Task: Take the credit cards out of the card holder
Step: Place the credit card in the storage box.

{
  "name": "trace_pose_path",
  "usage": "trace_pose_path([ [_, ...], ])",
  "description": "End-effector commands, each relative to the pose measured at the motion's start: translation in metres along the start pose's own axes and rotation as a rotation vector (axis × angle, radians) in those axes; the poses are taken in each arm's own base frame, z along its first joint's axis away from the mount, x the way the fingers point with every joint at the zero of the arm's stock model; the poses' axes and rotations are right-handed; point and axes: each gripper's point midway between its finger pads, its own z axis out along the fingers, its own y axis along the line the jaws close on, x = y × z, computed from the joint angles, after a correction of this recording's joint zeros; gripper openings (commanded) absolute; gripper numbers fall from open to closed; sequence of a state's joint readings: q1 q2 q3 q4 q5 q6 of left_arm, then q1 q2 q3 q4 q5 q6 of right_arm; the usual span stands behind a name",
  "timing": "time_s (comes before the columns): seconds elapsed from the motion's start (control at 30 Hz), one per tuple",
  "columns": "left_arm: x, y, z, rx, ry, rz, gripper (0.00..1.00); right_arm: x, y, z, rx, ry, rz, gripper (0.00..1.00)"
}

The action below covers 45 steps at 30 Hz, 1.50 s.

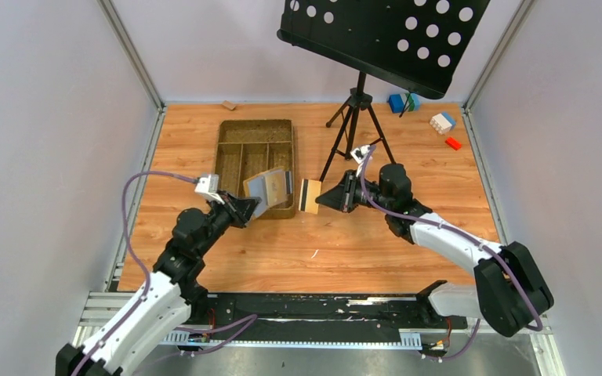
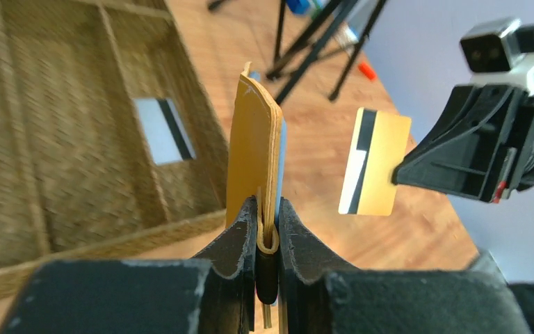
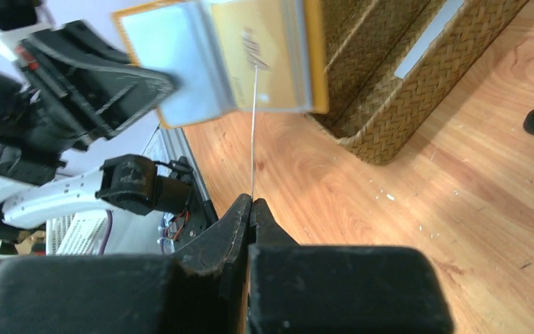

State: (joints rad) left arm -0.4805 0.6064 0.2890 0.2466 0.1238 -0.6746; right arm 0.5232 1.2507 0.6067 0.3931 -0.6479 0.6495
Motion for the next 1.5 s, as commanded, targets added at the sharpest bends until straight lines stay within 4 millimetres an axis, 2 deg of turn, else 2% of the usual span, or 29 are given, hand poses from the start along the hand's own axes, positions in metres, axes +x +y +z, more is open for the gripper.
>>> trace_pose_path([
  [0.0,-0.067,0.016,-0.035,-0.211,-0.202,0.146,0.0,-0.02,-0.003,0.02,0.055,-0.029,-0.008,0.0],
  [0.1,-0.084,0.022,-0.054,-0.276,-0.282,0.159,0.0,-0.024,-0.008,0.04,0.087,-0.019,0.007,0.0],
  [0.23,-0.102,0.026,-0.076,-0.335,-0.367,0.148,0.0,-0.02,-0.016,0.075,0.12,0.019,0.031,0.0],
  [0.33,-0.114,0.019,-0.092,-0.307,-0.447,0.131,0.0,-0.014,-0.018,0.106,0.129,0.052,0.046,0.0],
  [0.43,-0.122,0.009,-0.106,-0.256,-0.509,0.12,0.0,-0.01,-0.012,0.136,0.113,0.076,0.056,0.0],
  [0.5,-0.124,0.004,-0.111,-0.237,-0.522,0.119,0.0,-0.014,-0.009,0.156,0.112,0.08,0.056,0.0],
  [0.53,-0.125,0.003,-0.112,-0.229,-0.524,0.118,0.0,-0.008,-0.013,0.163,0.125,0.095,0.066,0.0],
  [0.63,-0.123,-0.002,-0.112,-0.201,-0.517,0.104,0.0,-0.009,-0.015,0.187,0.127,0.104,0.078,0.0],
  [0.83,-0.121,-0.008,-0.112,-0.169,-0.506,0.086,0.0,-0.009,-0.038,0.216,0.185,0.106,0.107,0.0],
  [0.97,-0.121,-0.007,-0.112,-0.178,-0.506,0.083,0.0,-0.009,-0.046,0.231,0.196,0.111,0.118,0.0],
  [1.03,-0.121,-0.006,-0.112,-0.179,-0.504,0.082,0.0,-0.008,-0.05,0.237,0.201,0.116,0.127,0.01],
  [1.07,-0.12,-0.006,-0.112,-0.179,-0.503,0.081,0.0,-0.007,-0.05,0.239,0.199,0.119,0.131,0.05],
  [1.17,-0.119,-0.006,-0.11,-0.175,-0.497,0.079,0.0,-0.009,-0.05,0.24,0.199,0.119,0.127,0.31],
  [1.23,-0.117,-0.006,-0.109,-0.175,-0.494,0.079,0.0,-0.015,-0.046,0.235,0.209,0.112,0.104,0.41],
  [1.37,-0.114,-0.004,-0.106,-0.176,-0.487,0.075,0.0,-0.032,-0.03,0.21,0.224,0.093,0.024,0.44],
  [1.47,-0.112,-0.004,-0.104,-0.168,-0.479,0.076,0.0,-0.045,-0.015,0.179,0.248,0.077,-0.058,0.46],
])
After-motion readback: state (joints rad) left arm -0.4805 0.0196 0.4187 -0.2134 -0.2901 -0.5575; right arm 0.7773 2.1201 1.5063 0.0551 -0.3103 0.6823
